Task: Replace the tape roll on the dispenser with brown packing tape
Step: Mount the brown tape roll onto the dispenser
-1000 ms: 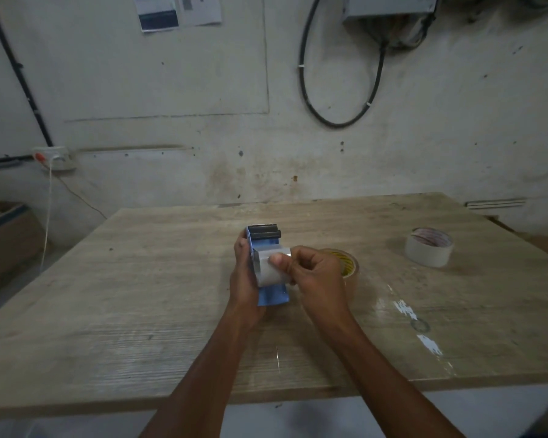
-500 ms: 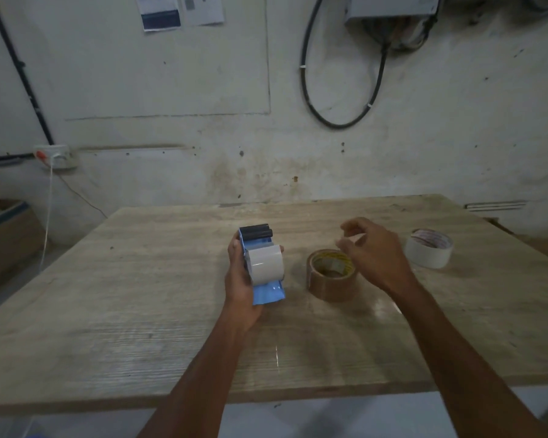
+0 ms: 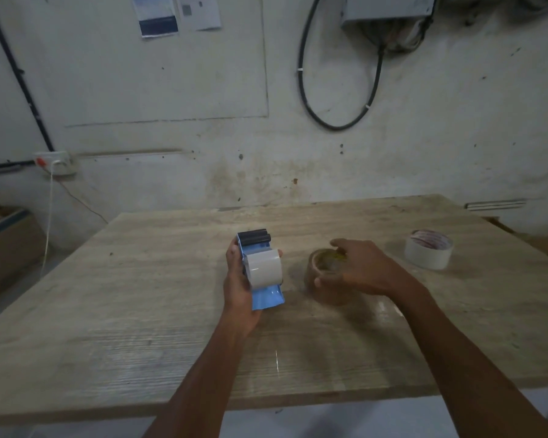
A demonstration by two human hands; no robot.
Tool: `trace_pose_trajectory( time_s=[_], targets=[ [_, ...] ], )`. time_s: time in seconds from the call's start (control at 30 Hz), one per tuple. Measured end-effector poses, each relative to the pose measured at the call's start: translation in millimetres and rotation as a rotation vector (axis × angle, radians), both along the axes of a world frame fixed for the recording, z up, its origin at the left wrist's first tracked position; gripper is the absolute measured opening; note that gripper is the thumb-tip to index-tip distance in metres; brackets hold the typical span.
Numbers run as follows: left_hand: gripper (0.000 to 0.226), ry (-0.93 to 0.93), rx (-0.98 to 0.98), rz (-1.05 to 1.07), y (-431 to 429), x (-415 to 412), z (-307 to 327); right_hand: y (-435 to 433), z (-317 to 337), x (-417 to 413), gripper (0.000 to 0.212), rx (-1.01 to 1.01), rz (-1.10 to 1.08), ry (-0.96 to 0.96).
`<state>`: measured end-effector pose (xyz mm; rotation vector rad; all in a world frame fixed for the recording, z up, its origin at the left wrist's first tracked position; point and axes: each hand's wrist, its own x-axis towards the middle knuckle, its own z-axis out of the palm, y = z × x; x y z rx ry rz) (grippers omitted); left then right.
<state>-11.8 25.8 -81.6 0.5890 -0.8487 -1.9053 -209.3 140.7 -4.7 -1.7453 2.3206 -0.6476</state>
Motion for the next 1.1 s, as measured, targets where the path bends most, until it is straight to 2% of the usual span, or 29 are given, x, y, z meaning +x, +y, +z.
trace_pose_trajectory(
  time_s=[0.07, 0.13, 0.17, 0.23, 0.3, 0.43, 0.5, 0.57, 0.63, 0.67, 0.73, 0.8, 0.9, 1.03, 1.1],
  targets=[
    [0.076, -0.009, -0.011, 0.020, -0.1, 0.7, -0.9, 7.8, -8.5, -8.1, 0.078, -0.239, 0.060, -0.374],
    [0.083, -0.010, -0.018, 0.060, -2.2, 0.1, -2.6, 12.4, -19.4, -9.4, 0.066, -0.441, 0.210, -0.823],
    [0.084, -0.011, -0.020, 0.058, -3.5, 0.3, -3.9, 12.0, -25.3, -7.7, 0.068, -0.497, 0.277, -1.004],
    [0.079, -0.012, -0.013, 0.048, -3.6, -0.6, -3.5, 9.1, -32.4, -1.3, 0.079, -0.569, 0.370, -1.203],
    [0.076, 0.007, -0.001, 0.011, -1.1, -0.6, -2.8, 5.3, -33.6, 6.5, 0.087, -0.595, 0.400, -1.259],
    [0.081, 0.041, 0.002, -0.018, 0.4, -2.6, -0.3, -2.9, -37.5, 22.9, 0.085, -0.596, 0.381, -1.360],
    [0.103, 0.015, 0.008, -0.036, -1.7, -4.4, -0.5, -4.5, -40.9, 33.2, 0.079, -0.591, 0.332, -1.441],
    [0.122, -0.016, 0.023, -0.078, -2.8, -5.6, -1.0, -5.0, -44.6, 41.4, 0.055, -0.592, 0.271, -1.439],
    [0.113, 0.012, 0.041, -0.118, -4.8, -7.4, -3.5, -3.3, -45.7, 47.2, 0.034, -0.571, 0.249, -1.361],
    [0.099, 0.038, 0.051, -0.151, -5.7, -7.4, -4.0, -2.7, -46.7, 48.1, 0.032, -0.557, 0.238, -1.326],
    [0.074, 0.061, 0.099, -0.172, -6.1, -7.3, -2.4, -0.8, -46.7, 49.6, 0.041, -0.528, 0.232, -1.276],
    [0.065, 0.037, 0.096, -0.152, -2.9, -8.0, -0.6, 1.3, -46.7, 51.7, 0.045, -0.509, 0.239, -1.260],
    [0.066, -0.016, 0.002, -0.018, 1.2, -8.8, -1.1, 3.5, -45.7, 55.6, 0.036, -0.484, 0.223, -1.344],
    [0.099, -0.107, -0.064, 0.104, 2.6, -7.7, 0.9, 5.0, -42.0, 56.0, 0.029, -0.467, 0.189, -1.375],
    [0.100, -0.113, -0.098, 0.116, 1.8, -9.3, 0.6, 6.2, -40.7, 55.2, 0.024, -0.468, 0.168, -1.389]
  ],
)
